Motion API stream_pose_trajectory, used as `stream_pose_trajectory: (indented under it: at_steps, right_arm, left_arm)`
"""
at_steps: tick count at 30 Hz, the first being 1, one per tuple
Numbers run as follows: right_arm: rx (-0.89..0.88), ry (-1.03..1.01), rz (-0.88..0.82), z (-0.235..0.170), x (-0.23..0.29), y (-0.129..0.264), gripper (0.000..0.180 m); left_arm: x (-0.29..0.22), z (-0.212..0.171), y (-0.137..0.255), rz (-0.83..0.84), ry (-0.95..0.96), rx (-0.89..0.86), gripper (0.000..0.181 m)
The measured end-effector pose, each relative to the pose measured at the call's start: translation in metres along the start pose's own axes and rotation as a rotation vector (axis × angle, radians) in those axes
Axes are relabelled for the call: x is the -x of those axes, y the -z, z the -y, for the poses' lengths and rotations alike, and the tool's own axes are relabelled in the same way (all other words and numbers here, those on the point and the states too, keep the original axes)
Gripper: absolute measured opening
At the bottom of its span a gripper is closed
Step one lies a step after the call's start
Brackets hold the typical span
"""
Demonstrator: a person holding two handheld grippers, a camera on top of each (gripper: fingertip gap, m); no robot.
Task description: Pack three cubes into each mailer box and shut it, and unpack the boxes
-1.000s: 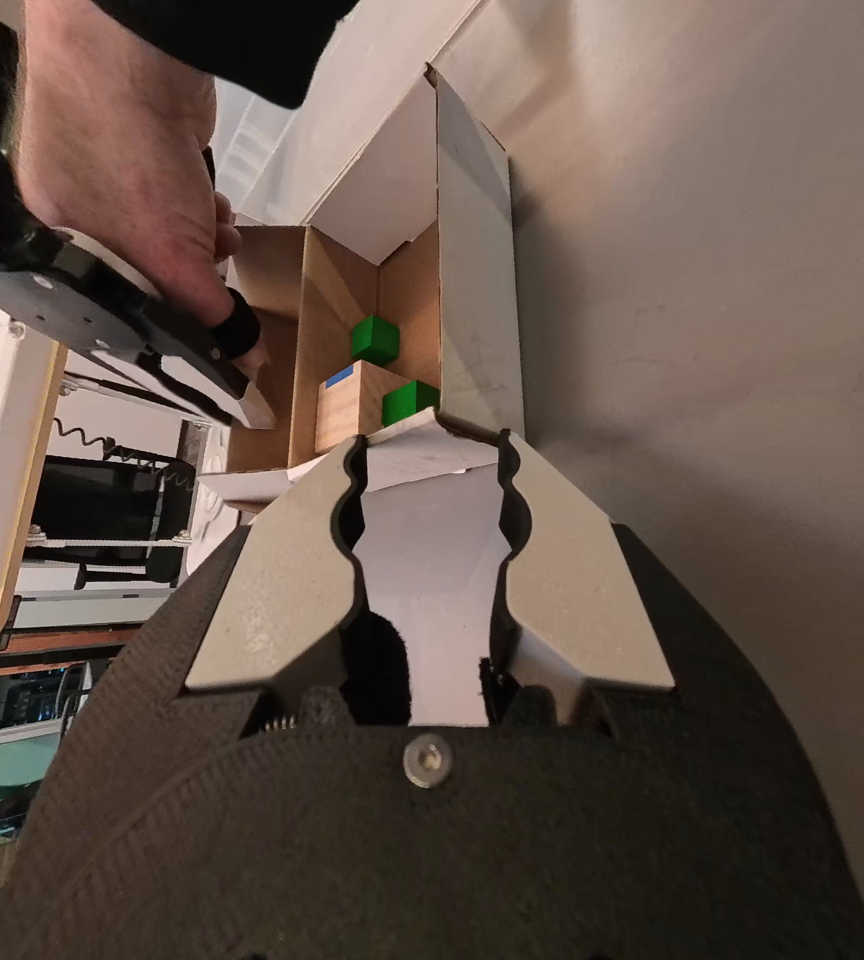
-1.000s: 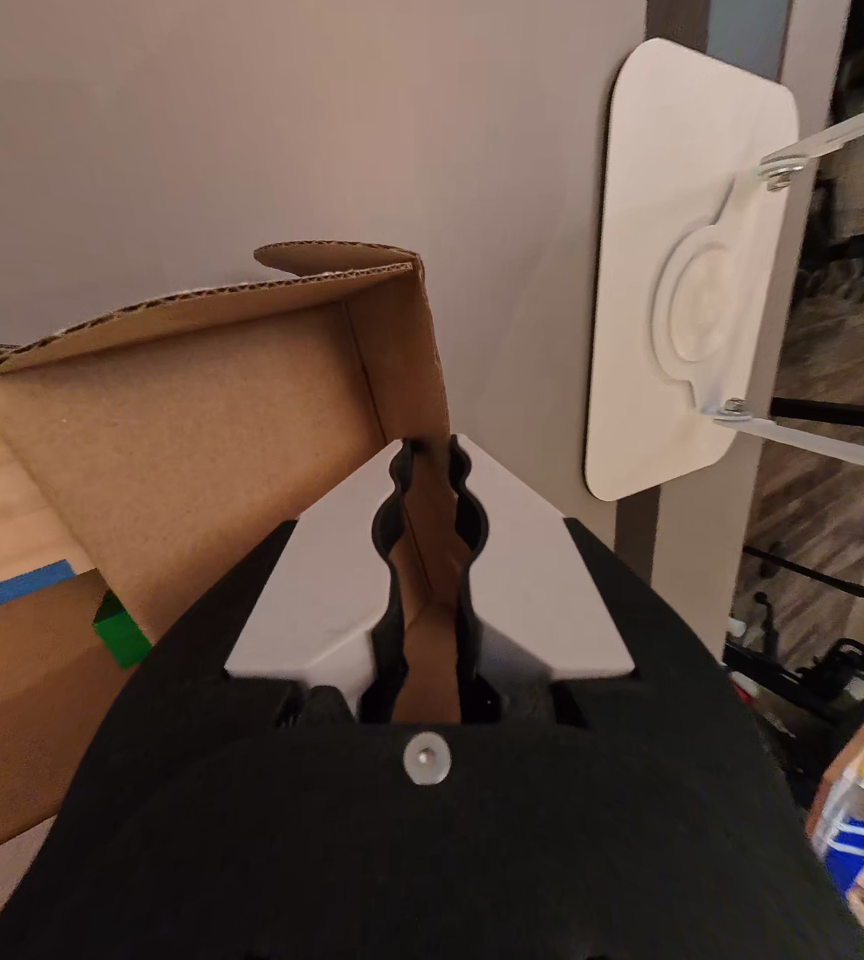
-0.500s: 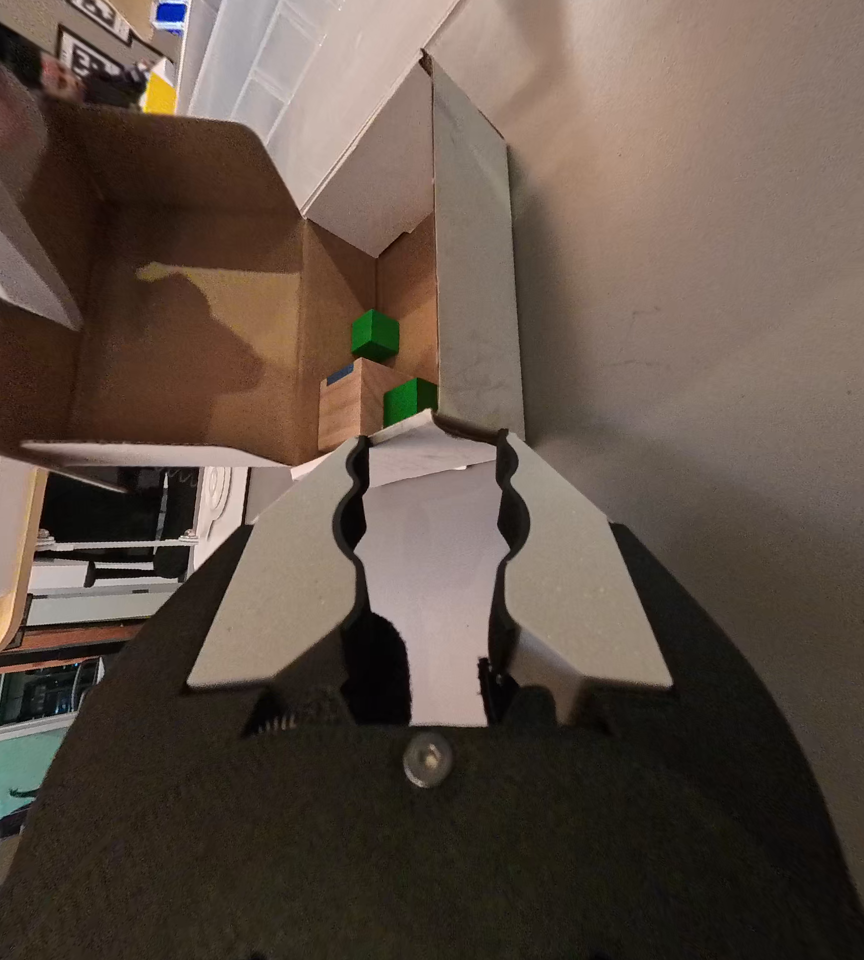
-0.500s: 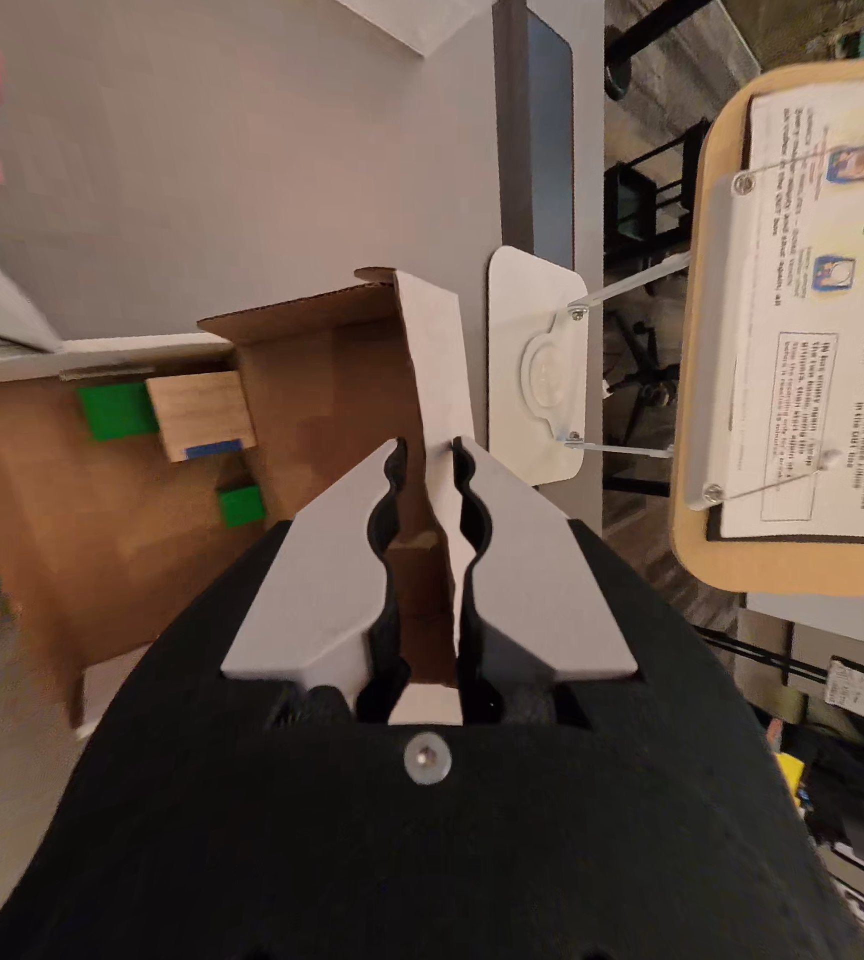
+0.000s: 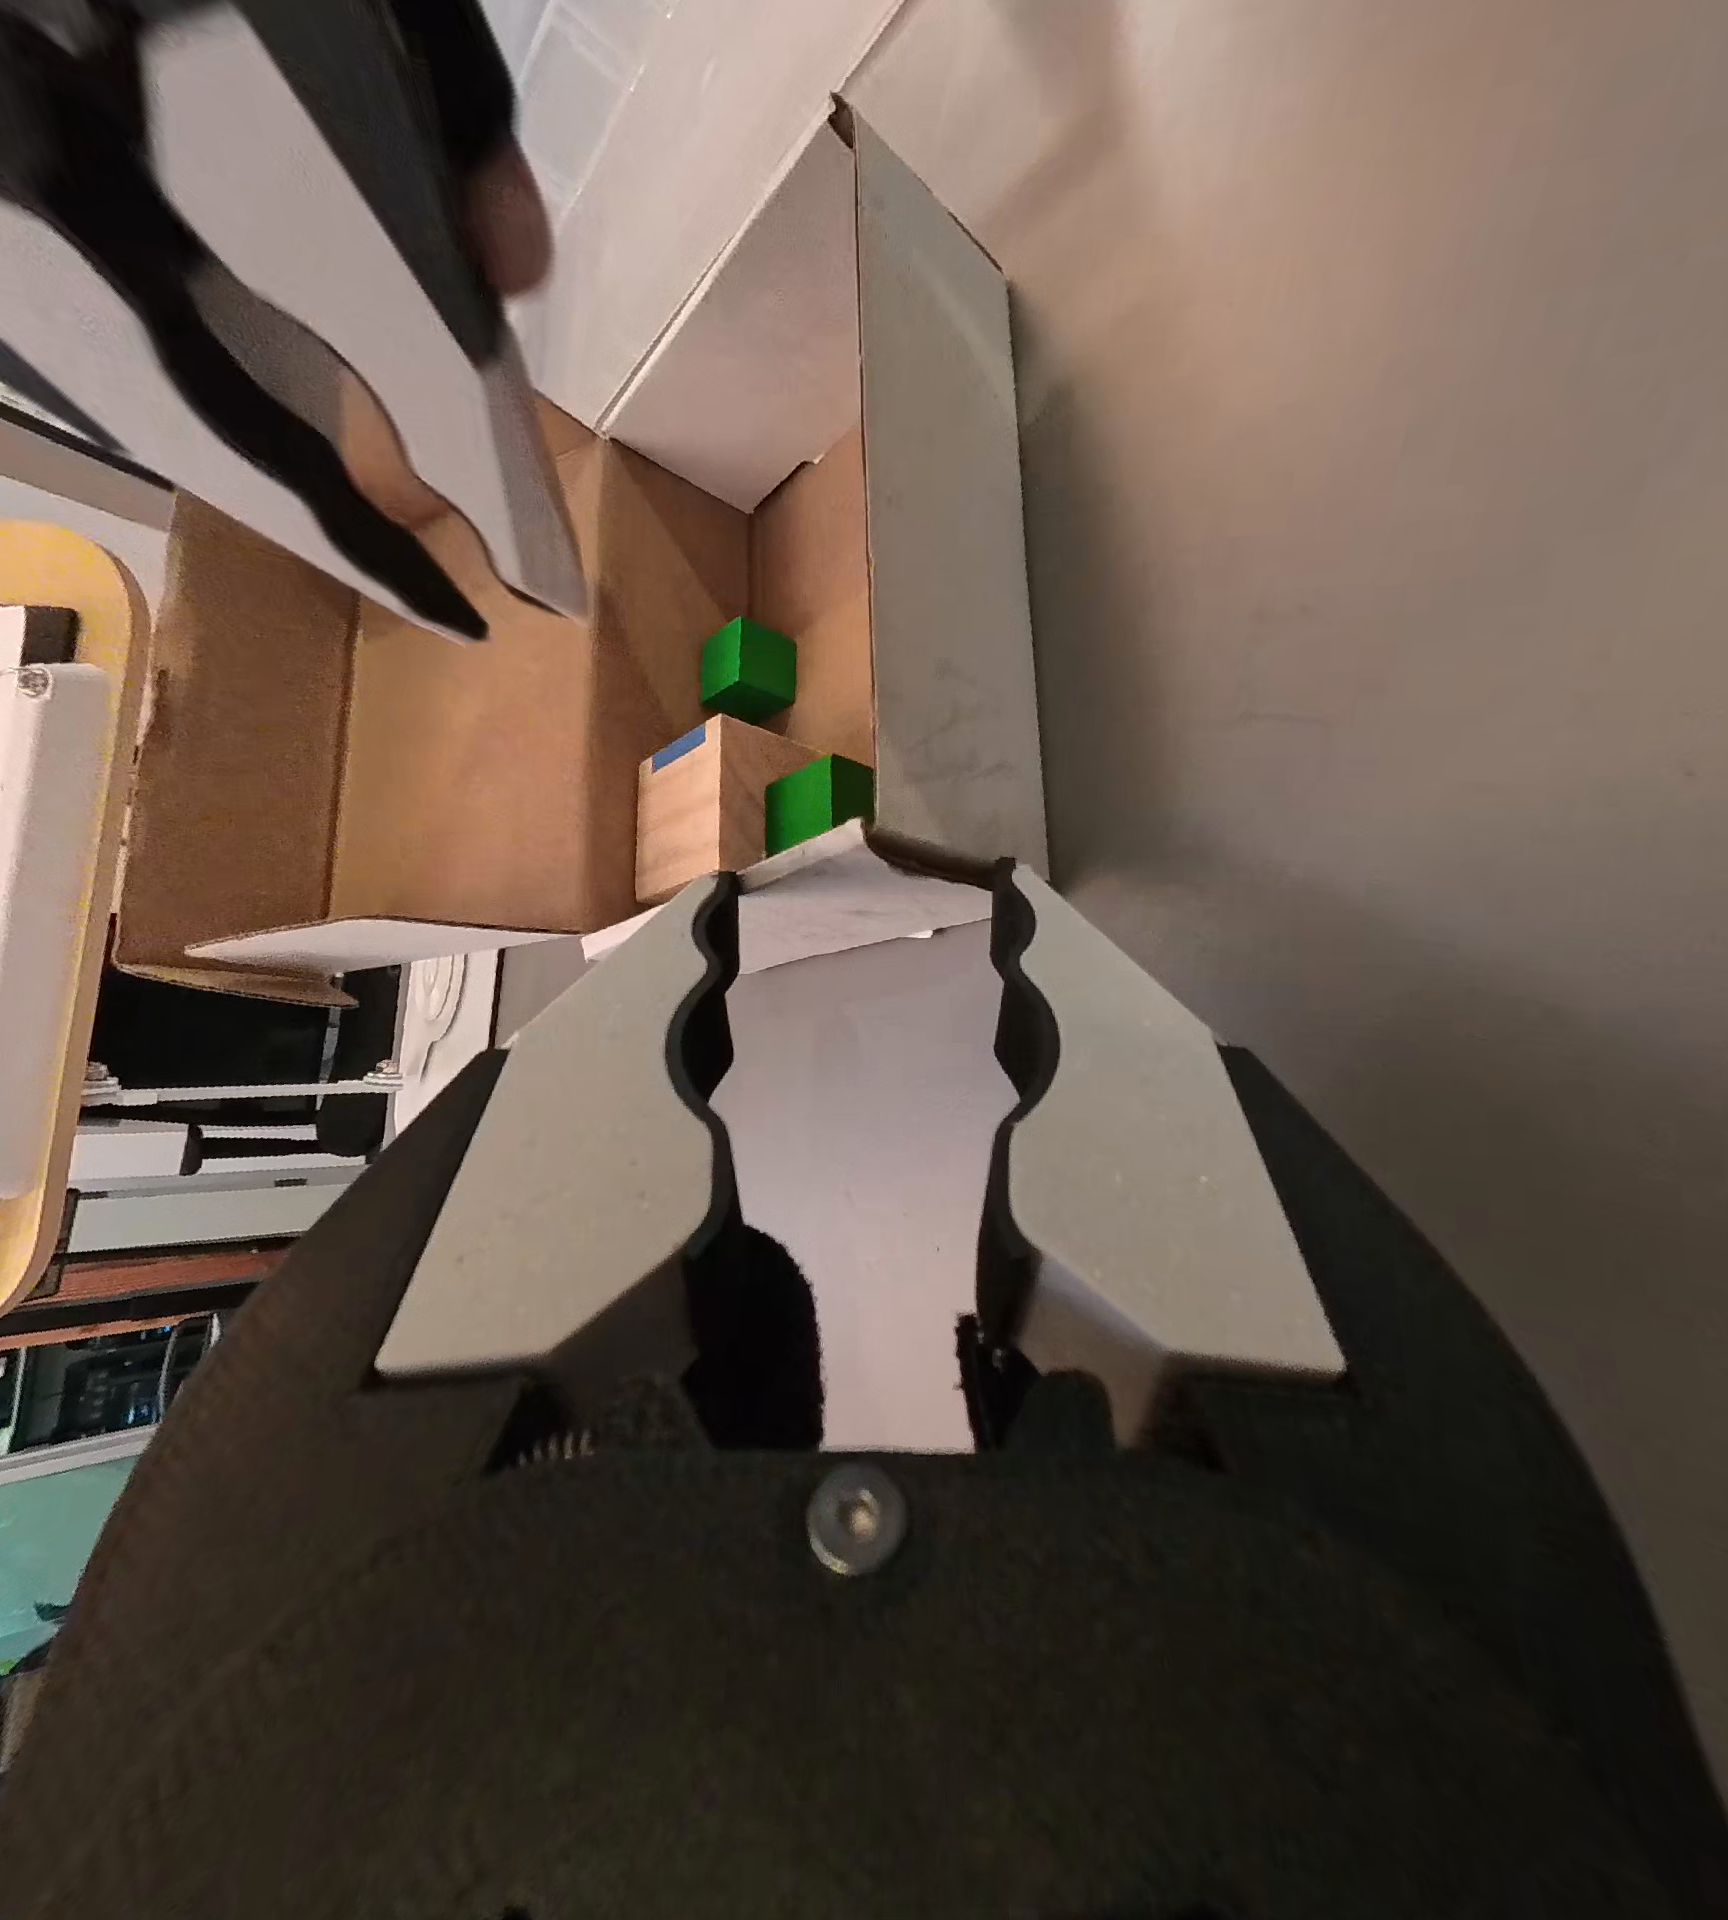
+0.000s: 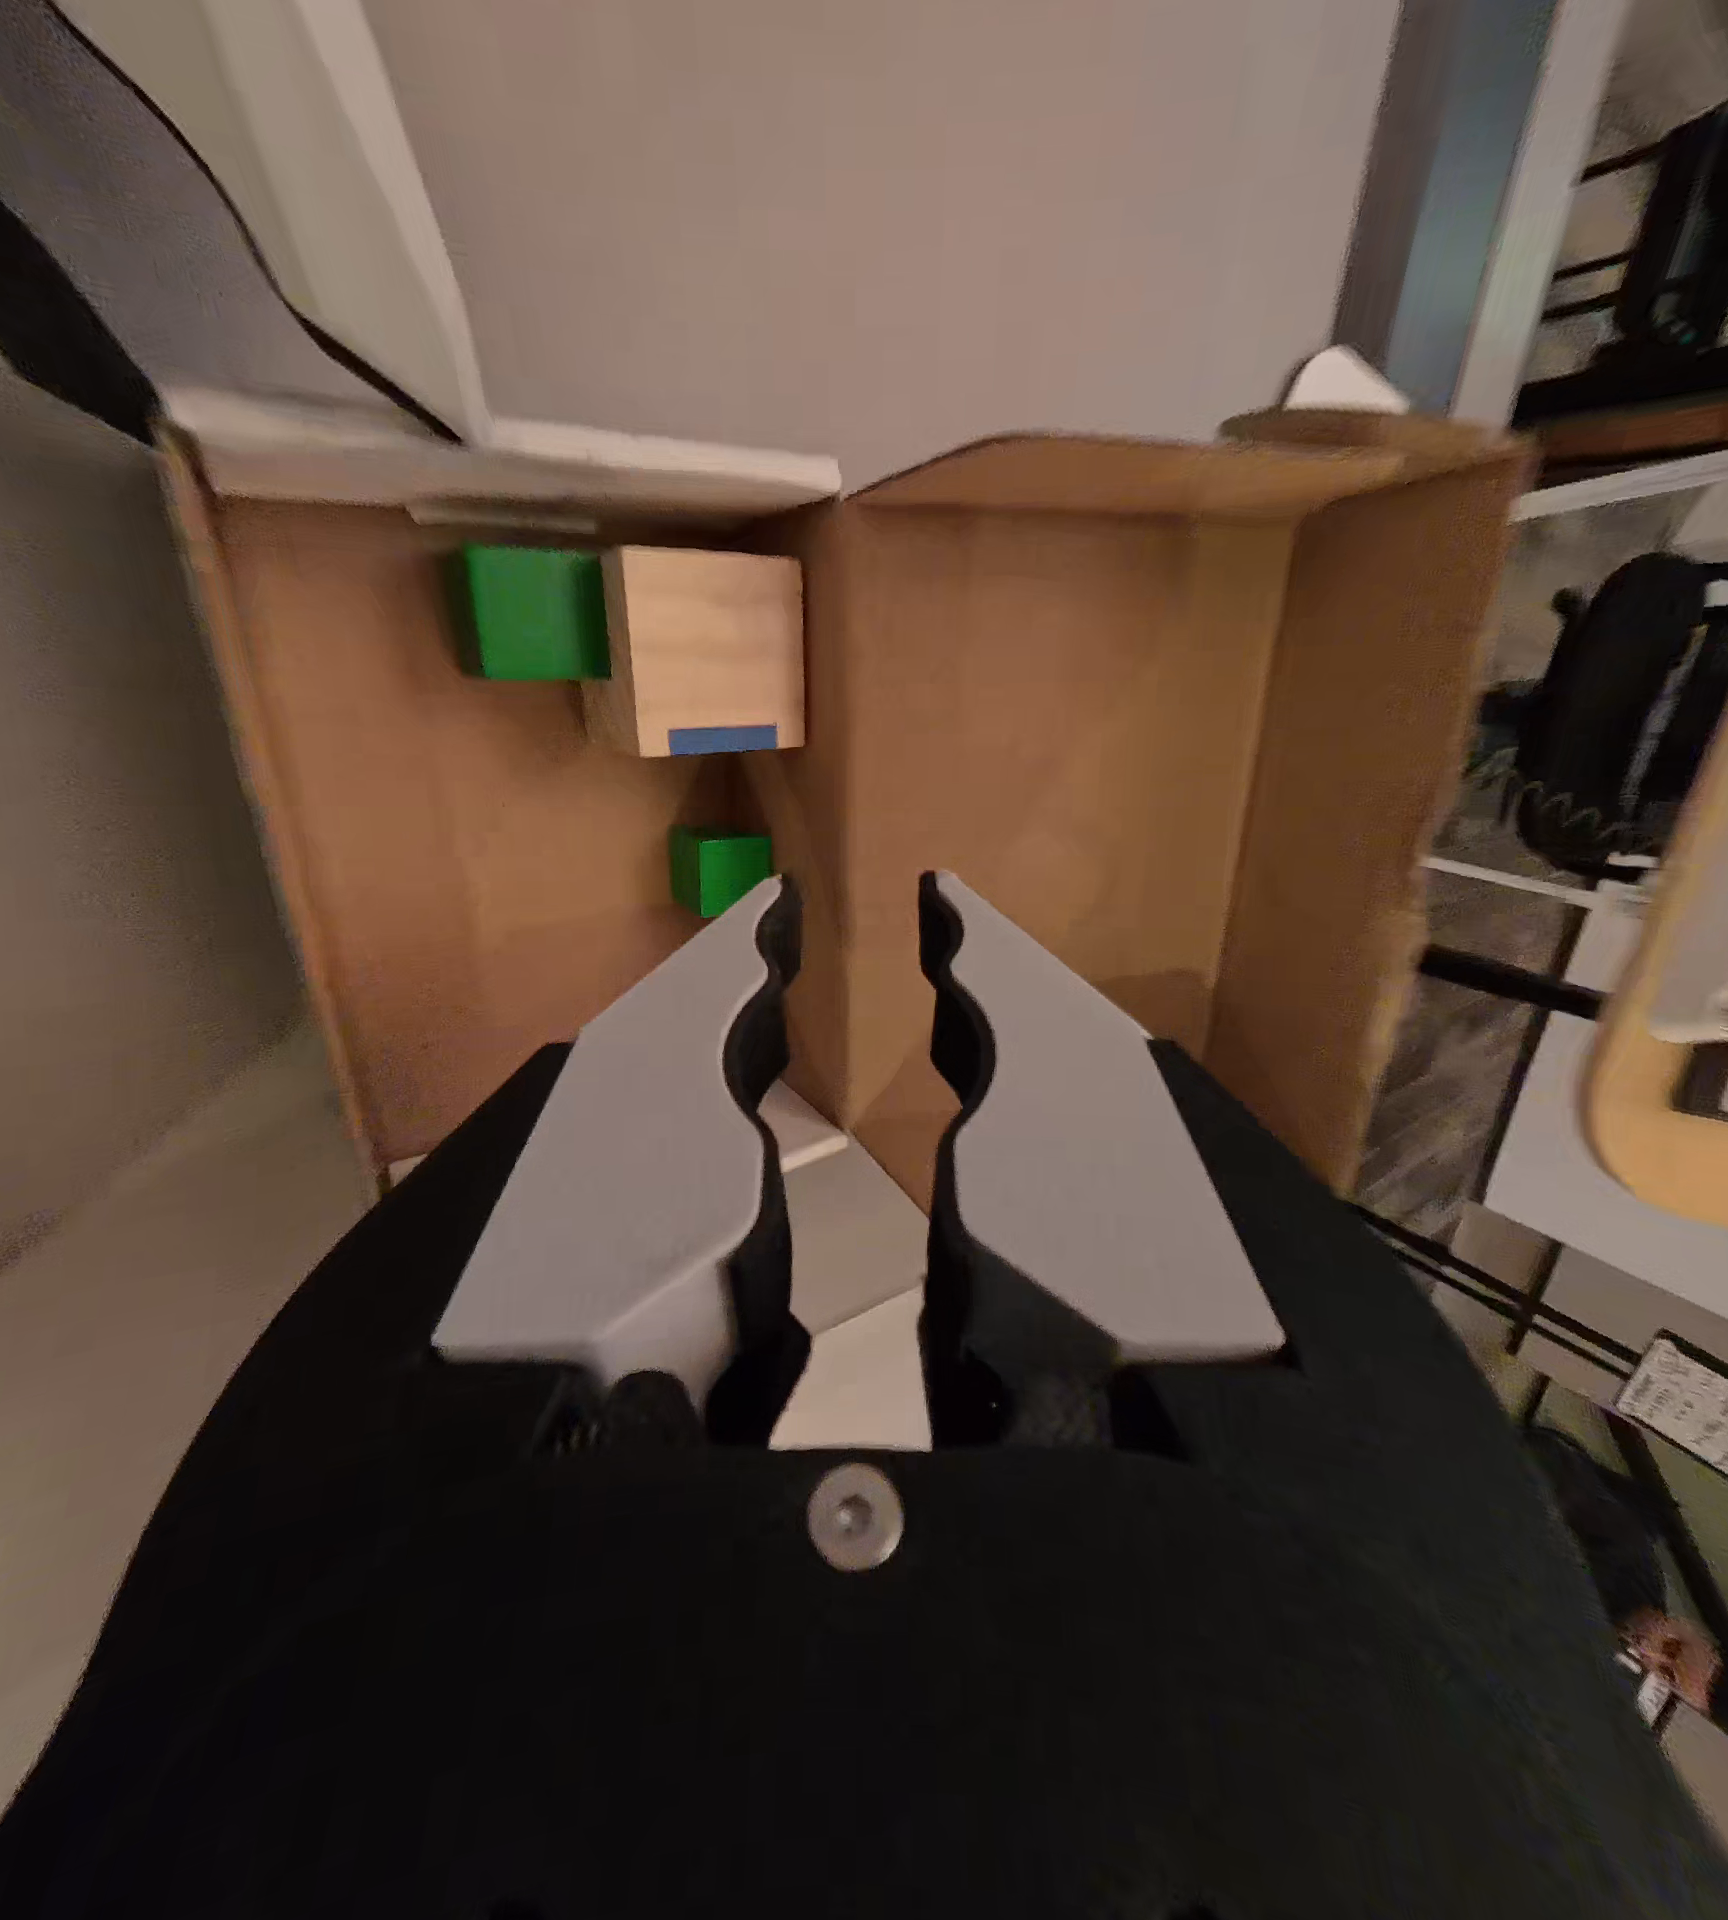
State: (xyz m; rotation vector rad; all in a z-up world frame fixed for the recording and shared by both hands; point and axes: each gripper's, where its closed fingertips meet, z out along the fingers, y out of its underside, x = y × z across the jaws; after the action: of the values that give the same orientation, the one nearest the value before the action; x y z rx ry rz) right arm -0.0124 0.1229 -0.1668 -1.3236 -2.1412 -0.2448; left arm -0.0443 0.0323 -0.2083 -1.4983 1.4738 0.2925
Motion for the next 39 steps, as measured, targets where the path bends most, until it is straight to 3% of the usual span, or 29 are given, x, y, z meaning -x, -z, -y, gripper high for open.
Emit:
stream_pose_trajectory:
  at_steps: [5, 17, 19, 23, 25, 30, 36, 39]
  right_arm:
    - [0.054, -0.011, 0.051, -0.016, 0.0, -0.038, 0.021]
    - [0.034, -0.04, 0.139, -0.015, 0.004, -0.043, 0.016]
    - [0.033, -0.035, 0.128, -0.014, 0.005, -0.042, 0.016]
    - [0.031, -0.029, 0.115, -0.013, 0.008, -0.041, 0.015]
    - [0.02, -0.036, 0.119, -0.012, 0.009, -0.04, 0.014]
    - [0.0, -0.04, 0.121, -0.008, 0.015, -0.036, 0.015]
    - [-0.041, -0.06, 0.115, -0.004, 0.024, -0.03, 0.015]
    - [-0.059, -0.066, 0.112, -0.002, 0.027, -0.028, 0.015]
  left_arm:
    - [0.0, 0.0, 0.0, -0.003, 0.002, -0.004, 0.047]
    - [0.001, 0.0, 0.003, -0.008, 0.008, -0.017, 0.044]
    - [0.004, 0.003, 0.009, -0.023, 0.062, -0.055, 0.038]
    - [0.041, 0.011, 0.031, 0.039, 0.275, -0.149, 0.044]
    - [0.061, 0.006, 0.034, 0.102, 0.285, -0.093, 0.041]
    - [0.072, 0.001, 0.01, 0.008, 0.299, 0.063, 0.045]
    - [0.066, -0.016, -0.021, -0.098, 0.309, 0.131, 0.032]
    - [0.061, -0.019, -0.03, -0.111, 0.298, 0.15, 0.017]
